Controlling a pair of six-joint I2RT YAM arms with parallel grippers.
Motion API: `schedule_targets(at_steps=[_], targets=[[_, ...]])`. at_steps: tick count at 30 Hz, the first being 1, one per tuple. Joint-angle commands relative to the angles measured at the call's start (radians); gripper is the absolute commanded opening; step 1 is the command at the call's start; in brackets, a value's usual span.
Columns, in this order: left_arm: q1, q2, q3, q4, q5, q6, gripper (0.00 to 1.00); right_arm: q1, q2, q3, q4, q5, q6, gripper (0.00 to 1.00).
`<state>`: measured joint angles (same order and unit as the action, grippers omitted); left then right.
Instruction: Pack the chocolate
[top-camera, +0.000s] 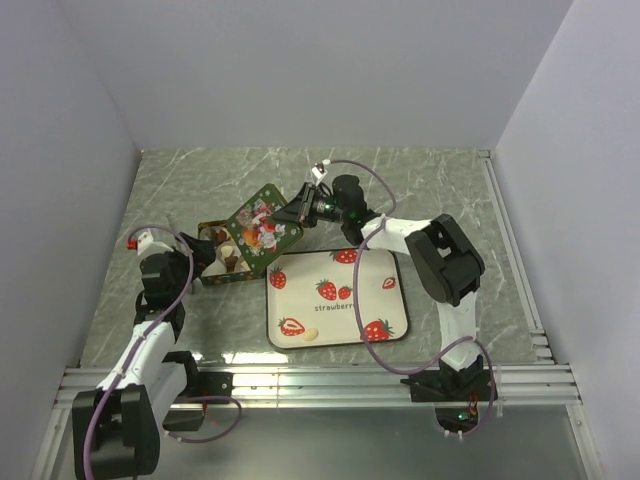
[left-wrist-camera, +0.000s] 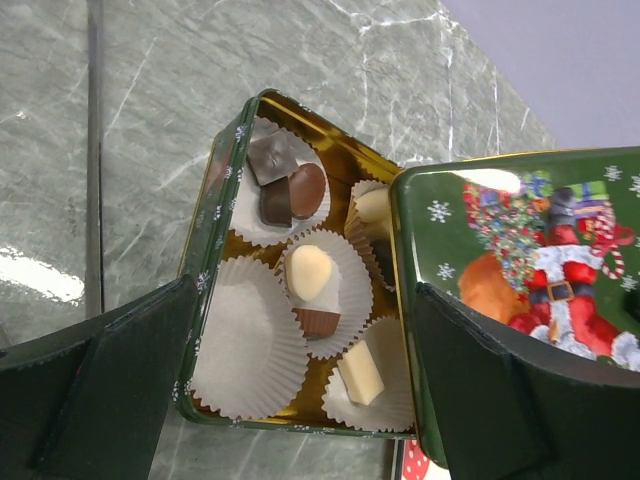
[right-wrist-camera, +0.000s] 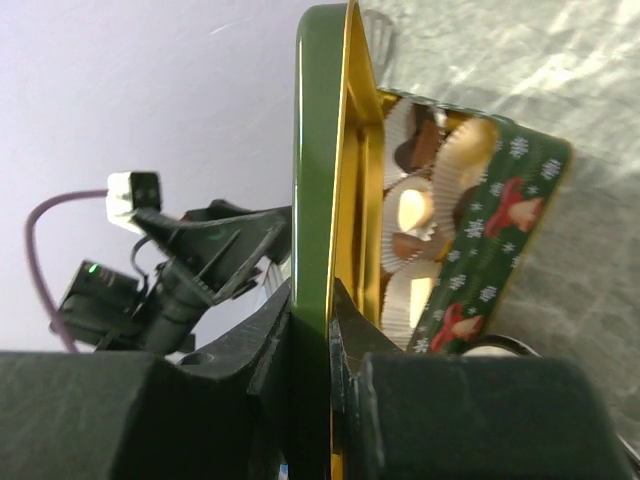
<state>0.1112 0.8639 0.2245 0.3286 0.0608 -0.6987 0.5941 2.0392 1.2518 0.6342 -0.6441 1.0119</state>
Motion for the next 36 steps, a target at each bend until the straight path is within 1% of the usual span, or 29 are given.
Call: schedule_targets(at_steps=[1,10,14,17,18,23,26,27,28,29,30,36], targets=[[0.004,0.007,-0.005,0.058,0.037,0.018,0.97,0.013,0.021,0.047,-0.069,0.087,-0.076,0.01],[0.005,0.018,-0.010,0.076,0.066,0.018,0.97,0.042,0.049,0.086,-0.235,0.182,-0.174,0.09],[0.004,0.015,-0.014,0.084,0.076,0.016,0.97,0.047,0.070,0.084,-0.254,0.198,-0.182,0.13],[0.005,0.020,-0.016,0.092,0.086,0.016,0.97,0.047,0.085,0.080,-0.268,0.205,-0.194,0.18],[0.005,0.023,-0.016,0.093,0.088,0.016,0.97,0.050,0.091,0.080,-0.275,0.213,-0.200,0.22],[0.005,0.035,-0.014,0.102,0.099,0.015,0.97,0.055,0.101,0.080,-0.301,0.219,-0.220,0.25],[0.004,0.038,-0.014,0.104,0.105,0.016,0.97,0.053,0.104,0.078,-0.306,0.224,-0.223,0.31],[0.005,0.040,-0.014,0.105,0.105,0.015,0.97,0.055,0.104,0.081,-0.309,0.224,-0.223,0.34],[0.005,0.043,-0.014,0.107,0.105,0.015,0.97,0.053,0.104,0.078,-0.306,0.224,-0.222,0.44],[0.005,0.043,-0.013,0.107,0.106,0.015,0.97,0.053,0.102,0.077,-0.303,0.222,-0.220,0.46],[0.005,0.044,-0.011,0.107,0.106,0.015,0.97,0.053,0.098,0.075,-0.297,0.224,-0.219,0.48],[0.004,0.050,-0.011,0.107,0.108,0.016,0.97,0.053,0.099,0.078,-0.301,0.210,-0.223,0.51]])
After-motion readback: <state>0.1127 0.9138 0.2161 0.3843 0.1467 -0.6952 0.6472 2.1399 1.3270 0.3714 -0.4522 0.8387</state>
